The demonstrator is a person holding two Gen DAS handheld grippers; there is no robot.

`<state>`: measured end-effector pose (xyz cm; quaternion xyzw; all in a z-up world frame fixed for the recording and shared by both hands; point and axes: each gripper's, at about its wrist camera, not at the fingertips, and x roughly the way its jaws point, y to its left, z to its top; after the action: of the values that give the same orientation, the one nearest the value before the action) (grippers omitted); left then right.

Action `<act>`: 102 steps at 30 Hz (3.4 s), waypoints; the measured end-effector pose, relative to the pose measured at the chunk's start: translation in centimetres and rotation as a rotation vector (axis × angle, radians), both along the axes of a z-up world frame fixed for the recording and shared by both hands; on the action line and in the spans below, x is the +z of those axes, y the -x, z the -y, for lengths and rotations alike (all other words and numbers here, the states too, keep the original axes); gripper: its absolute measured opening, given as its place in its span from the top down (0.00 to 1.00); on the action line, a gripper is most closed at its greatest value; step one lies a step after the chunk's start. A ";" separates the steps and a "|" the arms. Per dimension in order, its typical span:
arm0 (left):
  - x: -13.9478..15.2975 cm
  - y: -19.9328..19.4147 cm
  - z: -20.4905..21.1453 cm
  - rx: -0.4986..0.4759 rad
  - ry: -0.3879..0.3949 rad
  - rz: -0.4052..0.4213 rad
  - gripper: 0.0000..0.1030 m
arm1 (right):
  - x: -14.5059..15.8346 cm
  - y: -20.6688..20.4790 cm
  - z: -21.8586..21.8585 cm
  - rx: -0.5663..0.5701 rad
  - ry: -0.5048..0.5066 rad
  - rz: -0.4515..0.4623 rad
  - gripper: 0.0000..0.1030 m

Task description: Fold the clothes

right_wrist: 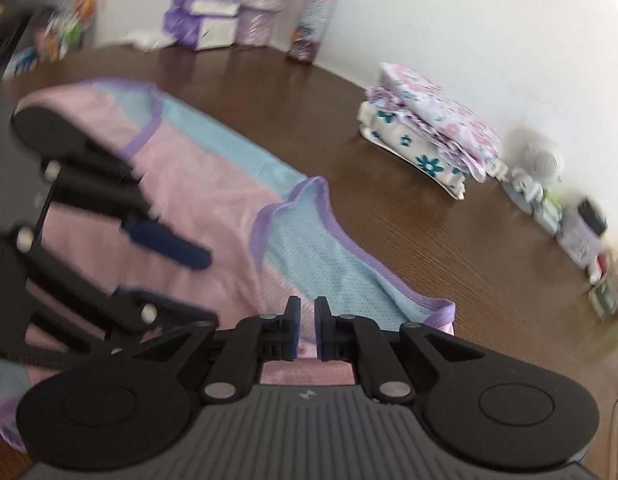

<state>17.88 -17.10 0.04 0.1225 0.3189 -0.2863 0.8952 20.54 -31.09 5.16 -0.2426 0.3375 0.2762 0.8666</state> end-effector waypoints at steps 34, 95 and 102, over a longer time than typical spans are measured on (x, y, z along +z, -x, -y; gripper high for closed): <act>1.5 -1.8 1.4 -0.272 -0.333 0.180 0.72 | -0.3 -1.3 -2.1 0.116 0.052 -0.129 0.98; 1.1 -7.7 1.1 -0.365 -0.202 0.014 0.68 | -0.5 -4.8 4.8 -0.255 -0.136 -0.208 0.90; 0.9 -6.1 1.0 -0.376 -0.241 0.083 0.94 | 0.3 -3.8 4.5 -0.283 -0.144 -0.131 0.92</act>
<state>24.00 -18.15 0.95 0.2975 0.2851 -0.4028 0.8173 24.33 -35.60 5.48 -0.1112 0.4034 0.1904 0.8880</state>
